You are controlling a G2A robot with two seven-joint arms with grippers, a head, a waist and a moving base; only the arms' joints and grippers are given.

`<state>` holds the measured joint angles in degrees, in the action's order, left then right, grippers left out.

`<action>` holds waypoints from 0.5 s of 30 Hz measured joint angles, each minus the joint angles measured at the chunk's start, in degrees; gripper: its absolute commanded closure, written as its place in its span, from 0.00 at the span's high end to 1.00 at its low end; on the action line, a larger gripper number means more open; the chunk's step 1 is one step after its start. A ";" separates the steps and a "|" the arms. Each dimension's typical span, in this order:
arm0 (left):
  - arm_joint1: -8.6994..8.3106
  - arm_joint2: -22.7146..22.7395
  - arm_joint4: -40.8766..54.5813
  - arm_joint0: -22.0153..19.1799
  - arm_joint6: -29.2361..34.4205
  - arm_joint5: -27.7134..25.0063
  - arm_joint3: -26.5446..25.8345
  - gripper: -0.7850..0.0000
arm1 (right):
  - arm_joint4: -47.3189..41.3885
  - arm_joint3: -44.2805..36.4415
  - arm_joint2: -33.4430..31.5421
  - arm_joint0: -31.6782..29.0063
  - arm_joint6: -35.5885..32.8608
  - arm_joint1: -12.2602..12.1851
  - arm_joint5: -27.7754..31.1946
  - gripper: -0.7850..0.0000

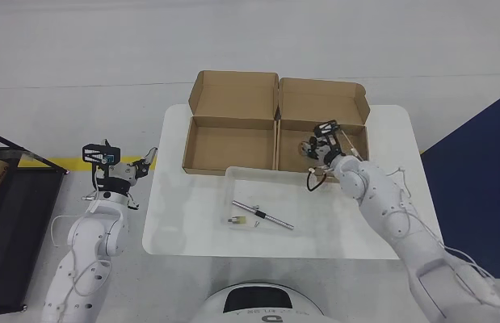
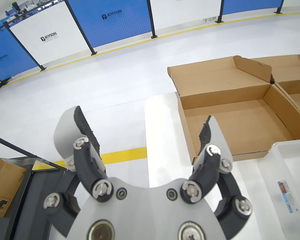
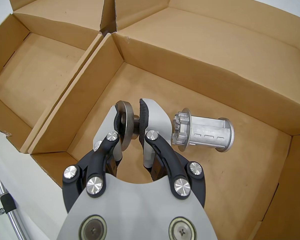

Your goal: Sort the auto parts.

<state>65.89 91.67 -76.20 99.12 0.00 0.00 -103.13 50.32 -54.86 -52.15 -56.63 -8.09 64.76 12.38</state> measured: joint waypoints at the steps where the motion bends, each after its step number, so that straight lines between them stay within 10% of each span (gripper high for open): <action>1: 0.00 0.00 0.00 0.00 0.00 0.00 0.00 1.00 | 0.22 -0.18 -0.10 -0.12 -0.28 -0.02 0.18 0.29; 15: 0.00 0.00 0.00 0.00 0.00 0.00 0.00 1.00 | -0.90 -8.40 -7.59 -6.38 5.10 -2.24 9.80 0.87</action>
<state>65.89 91.67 -76.20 99.12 0.00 0.00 -103.13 49.42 -63.26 -59.73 -63.01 -2.99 62.53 22.18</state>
